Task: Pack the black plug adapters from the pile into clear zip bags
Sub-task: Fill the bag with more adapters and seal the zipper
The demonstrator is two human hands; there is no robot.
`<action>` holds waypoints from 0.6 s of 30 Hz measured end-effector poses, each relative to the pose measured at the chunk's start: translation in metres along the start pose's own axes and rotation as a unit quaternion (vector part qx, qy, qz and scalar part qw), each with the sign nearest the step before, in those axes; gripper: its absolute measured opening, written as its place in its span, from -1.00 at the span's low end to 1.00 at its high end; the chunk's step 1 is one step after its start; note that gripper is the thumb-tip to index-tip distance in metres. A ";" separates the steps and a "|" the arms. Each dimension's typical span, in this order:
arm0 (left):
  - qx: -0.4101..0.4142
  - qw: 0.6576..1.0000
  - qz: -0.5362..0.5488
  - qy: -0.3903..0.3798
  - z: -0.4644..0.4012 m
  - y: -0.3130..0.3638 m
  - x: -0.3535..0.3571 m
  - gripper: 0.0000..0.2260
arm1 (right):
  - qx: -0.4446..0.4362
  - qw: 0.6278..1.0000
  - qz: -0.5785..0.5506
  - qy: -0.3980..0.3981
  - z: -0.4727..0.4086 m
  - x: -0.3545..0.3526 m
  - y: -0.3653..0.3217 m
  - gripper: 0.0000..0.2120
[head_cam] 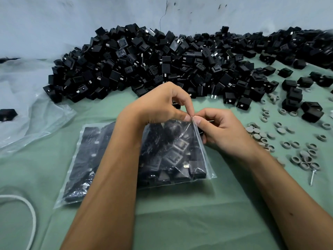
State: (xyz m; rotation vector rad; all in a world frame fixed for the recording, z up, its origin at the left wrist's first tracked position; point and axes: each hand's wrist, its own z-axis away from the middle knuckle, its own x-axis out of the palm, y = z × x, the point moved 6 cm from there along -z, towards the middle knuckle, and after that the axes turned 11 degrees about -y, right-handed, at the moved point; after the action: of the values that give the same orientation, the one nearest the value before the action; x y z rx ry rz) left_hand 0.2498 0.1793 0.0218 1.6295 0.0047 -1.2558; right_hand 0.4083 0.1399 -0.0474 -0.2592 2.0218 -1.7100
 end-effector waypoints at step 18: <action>0.006 1.000 0.001 0.002 -0.004 0.005 0.003 -0.92 | -0.024 0.990 0.126 -0.051 0.005 -0.005 -0.017 -0.90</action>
State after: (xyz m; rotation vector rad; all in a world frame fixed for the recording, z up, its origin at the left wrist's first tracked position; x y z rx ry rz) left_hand 0.2570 0.1782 0.0228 1.6430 -0.0017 -1.2540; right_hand 0.4124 0.1345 -0.0305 -0.0977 1.9311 -1.4661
